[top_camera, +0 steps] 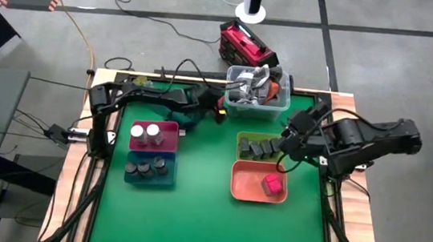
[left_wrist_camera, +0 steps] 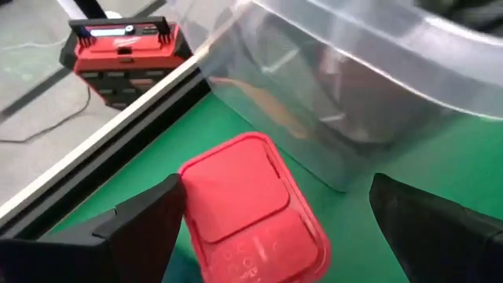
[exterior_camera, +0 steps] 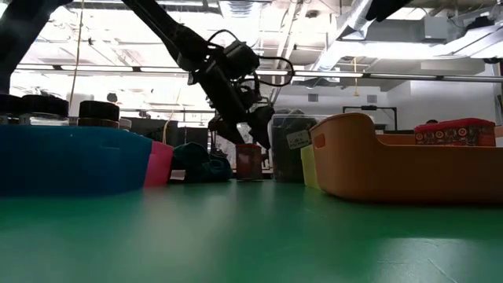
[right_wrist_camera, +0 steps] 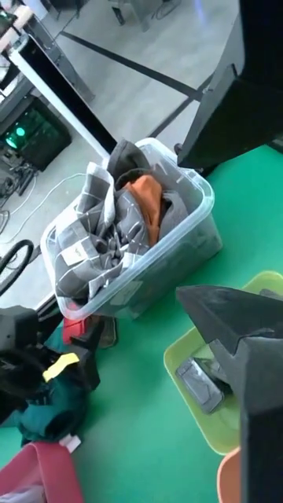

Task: Sort spices by type
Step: Put the red spice can into the orange bin

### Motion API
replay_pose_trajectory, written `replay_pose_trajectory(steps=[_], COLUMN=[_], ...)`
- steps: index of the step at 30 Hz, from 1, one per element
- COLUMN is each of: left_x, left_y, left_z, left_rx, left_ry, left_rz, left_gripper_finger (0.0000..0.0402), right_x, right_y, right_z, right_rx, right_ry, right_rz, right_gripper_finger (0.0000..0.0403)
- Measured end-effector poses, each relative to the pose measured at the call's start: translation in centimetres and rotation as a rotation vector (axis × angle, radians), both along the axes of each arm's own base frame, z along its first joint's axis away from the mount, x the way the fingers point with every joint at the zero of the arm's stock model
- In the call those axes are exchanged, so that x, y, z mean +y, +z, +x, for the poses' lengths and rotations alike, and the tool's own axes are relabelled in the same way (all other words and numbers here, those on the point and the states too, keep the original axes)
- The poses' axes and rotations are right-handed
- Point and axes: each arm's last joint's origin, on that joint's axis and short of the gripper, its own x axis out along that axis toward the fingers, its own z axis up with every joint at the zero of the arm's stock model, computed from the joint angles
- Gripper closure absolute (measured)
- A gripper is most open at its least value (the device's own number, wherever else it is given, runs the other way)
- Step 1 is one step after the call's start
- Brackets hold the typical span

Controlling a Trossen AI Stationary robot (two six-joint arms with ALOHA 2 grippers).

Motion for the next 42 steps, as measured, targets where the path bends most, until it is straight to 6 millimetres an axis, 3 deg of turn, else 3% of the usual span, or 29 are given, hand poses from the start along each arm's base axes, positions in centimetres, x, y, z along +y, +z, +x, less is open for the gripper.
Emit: replay_pose_trajectory(steps=[7,17,29,34,42], left_x=[1.0,-0.8,0.1,0.1,0.1], left_y=[-0.3,-0.6,-1.0,-1.1,-1.0], left_z=[-0.4,0.3,-0.6,-0.6,-0.5], left_rx=[0.008,0.037,0.121,0.148,0.155], left_ry=[0.048,-0.038,-0.043,-0.072,-0.117], left_rz=[0.009,-0.004,-0.010,0.011,0.019], left_gripper_finger=[0.0013,0.0013,0.0015,0.0055,0.0167], right_x=[-0.6,-0.7,-0.7,-0.7,-0.7], right_y=[0.4,0.6,0.6,0.5,0.5], right_z=[-0.7,-0.9,-0.9,-0.9,-0.9], right_rx=[0.004,0.022,0.024,0.027,0.024], right_ry=[-0.003,0.014,0.018,0.021,0.021], right_rz=[-0.012,-0.026,-0.025,-0.022,-0.018], right_gripper_finger=[0.0117,0.0117,0.0117,0.0117,0.0117])
